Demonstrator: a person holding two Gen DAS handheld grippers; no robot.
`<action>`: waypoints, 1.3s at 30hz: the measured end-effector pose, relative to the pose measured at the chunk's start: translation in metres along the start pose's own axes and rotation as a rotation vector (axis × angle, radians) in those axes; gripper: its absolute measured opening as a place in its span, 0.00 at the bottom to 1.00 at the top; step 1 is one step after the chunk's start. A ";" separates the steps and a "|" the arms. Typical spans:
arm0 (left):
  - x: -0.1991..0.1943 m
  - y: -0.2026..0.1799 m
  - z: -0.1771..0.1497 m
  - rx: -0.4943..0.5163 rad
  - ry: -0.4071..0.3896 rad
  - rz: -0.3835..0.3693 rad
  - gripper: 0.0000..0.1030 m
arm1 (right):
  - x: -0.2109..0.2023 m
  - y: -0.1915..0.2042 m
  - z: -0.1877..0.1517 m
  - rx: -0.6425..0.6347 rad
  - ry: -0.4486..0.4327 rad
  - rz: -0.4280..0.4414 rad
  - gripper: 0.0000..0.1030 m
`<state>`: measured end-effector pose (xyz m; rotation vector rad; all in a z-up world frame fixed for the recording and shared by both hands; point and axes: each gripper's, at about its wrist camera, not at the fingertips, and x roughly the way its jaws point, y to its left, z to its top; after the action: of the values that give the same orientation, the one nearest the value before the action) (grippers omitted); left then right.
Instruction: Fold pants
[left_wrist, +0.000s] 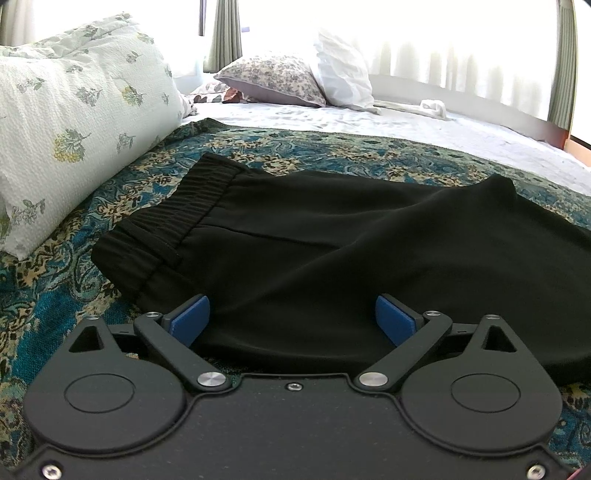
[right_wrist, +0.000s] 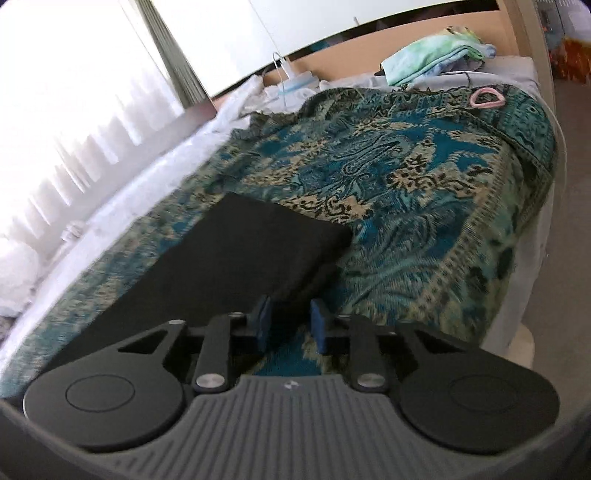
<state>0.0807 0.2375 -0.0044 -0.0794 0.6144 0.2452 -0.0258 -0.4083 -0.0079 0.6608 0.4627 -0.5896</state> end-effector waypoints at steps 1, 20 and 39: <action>0.000 0.000 0.000 -0.001 -0.001 0.000 0.94 | 0.003 0.002 0.002 0.006 0.003 0.000 0.41; -0.003 0.010 0.009 -0.051 0.016 0.138 0.76 | 0.019 0.004 0.013 -0.109 -0.063 -0.131 0.10; 0.025 -0.026 0.067 0.060 0.032 -0.013 0.22 | 0.020 0.005 0.006 -0.151 -0.093 -0.157 0.23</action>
<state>0.1444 0.2274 0.0361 -0.0293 0.6523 0.2130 -0.0067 -0.4165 -0.0128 0.4539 0.4698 -0.7232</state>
